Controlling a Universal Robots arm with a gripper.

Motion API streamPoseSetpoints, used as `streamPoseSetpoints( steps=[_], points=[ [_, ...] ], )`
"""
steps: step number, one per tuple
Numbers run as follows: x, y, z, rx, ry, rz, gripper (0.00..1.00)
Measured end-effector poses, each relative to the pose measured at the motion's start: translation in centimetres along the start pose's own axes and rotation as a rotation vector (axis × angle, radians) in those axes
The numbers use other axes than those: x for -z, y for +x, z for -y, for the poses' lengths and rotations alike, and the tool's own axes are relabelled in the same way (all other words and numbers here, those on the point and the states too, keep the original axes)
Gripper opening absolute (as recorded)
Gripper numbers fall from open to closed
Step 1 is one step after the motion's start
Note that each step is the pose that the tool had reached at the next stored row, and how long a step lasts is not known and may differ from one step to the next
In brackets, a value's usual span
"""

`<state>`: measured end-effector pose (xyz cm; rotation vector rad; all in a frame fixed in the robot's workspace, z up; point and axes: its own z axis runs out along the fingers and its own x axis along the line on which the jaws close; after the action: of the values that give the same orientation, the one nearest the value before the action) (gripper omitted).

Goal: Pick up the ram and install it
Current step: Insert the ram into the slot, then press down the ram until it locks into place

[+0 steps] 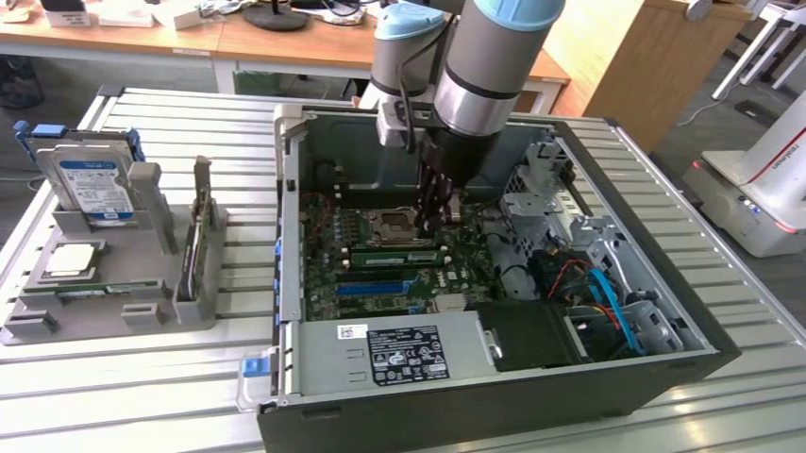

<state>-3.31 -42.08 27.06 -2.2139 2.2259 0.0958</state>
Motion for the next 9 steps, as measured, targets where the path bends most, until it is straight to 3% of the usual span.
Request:
streamPoseSetpoints(
  steps=[9],
  points=[
    [0.0,0.0,0.0,0.0,0.0,0.0,0.25]
  ],
)
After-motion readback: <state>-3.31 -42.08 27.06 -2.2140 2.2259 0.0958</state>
